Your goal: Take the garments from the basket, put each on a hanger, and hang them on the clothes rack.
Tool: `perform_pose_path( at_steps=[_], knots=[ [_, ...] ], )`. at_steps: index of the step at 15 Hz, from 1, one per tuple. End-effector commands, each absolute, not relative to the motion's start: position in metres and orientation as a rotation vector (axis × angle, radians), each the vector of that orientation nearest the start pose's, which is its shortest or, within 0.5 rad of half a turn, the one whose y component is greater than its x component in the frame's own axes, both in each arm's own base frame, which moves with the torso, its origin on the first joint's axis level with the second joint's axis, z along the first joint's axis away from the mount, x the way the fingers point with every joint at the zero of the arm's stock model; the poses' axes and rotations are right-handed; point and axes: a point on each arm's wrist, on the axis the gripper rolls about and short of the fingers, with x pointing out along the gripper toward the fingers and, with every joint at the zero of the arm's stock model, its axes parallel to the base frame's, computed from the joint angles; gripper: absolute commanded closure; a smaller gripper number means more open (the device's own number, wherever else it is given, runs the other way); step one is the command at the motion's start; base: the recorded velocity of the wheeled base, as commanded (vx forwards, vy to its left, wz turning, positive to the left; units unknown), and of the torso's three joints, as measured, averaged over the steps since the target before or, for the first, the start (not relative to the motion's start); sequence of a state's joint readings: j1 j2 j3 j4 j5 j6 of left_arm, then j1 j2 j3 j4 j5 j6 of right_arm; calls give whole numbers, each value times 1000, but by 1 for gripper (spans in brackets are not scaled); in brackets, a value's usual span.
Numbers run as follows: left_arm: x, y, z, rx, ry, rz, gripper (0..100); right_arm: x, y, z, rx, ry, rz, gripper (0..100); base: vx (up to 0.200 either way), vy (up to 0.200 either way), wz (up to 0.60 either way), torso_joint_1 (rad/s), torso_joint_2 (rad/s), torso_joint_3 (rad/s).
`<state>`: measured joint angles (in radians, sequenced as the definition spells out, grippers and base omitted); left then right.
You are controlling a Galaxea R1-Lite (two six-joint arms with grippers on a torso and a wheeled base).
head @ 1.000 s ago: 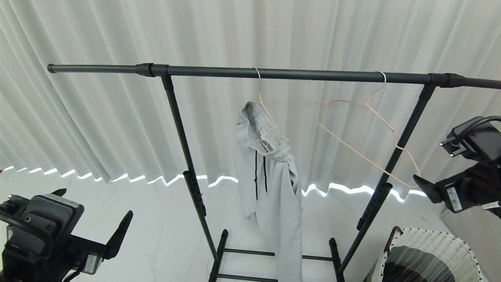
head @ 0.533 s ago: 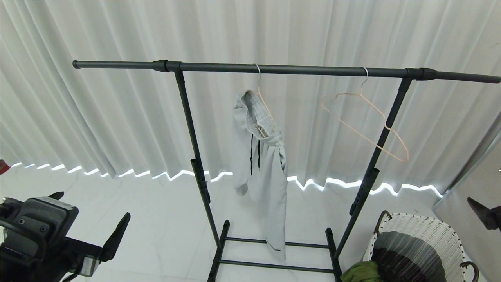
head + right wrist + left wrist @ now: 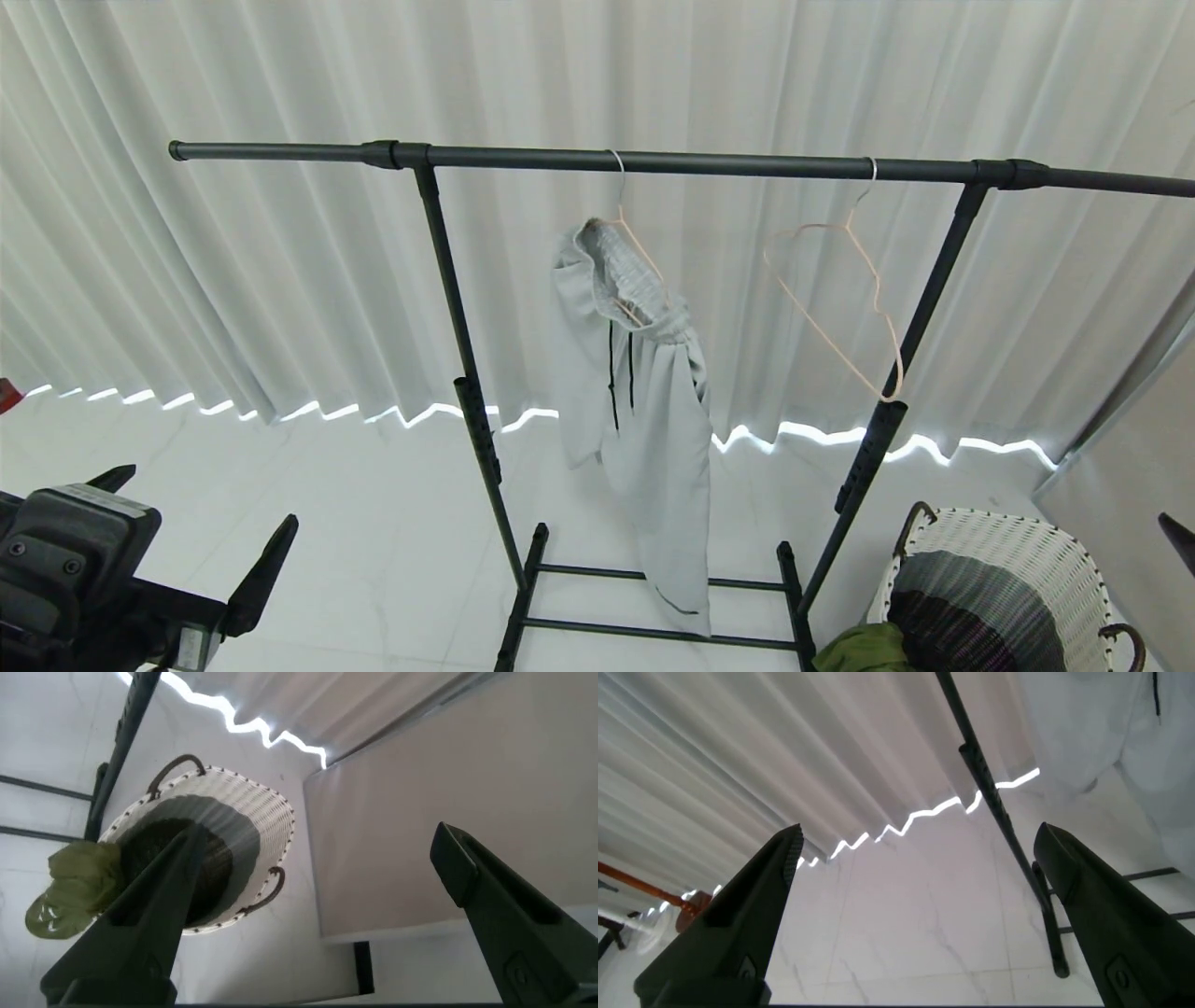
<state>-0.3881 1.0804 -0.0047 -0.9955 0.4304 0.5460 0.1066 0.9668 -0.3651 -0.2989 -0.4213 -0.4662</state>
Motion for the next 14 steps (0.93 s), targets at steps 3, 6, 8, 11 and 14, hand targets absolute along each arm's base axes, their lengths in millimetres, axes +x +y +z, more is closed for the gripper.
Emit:
perform_pose_path(
  at_steps=[3,6,8,11,14],
  knots=[
    [103,-33,139,578,81,13,0,113,3,178,-542,377,-240,0,0,0,0,0,0,0],
    [103,-34,138,579,80,-1,0,111,1,173,-545,406,-247,0,0,0,0,-75,177,94],
    [103,-34,138,580,81,-3,0,110,0,170,-546,413,-251,0,0,0,0,-193,457,256],
    [103,-34,138,577,76,-21,0,109,-1,169,-546,418,-261,0,0,0,0,-212,504,291],
    [108,-39,133,551,84,-169,0,108,-11,165,-584,494,-319,0,0,0,0,-203,502,292]
  ],
)
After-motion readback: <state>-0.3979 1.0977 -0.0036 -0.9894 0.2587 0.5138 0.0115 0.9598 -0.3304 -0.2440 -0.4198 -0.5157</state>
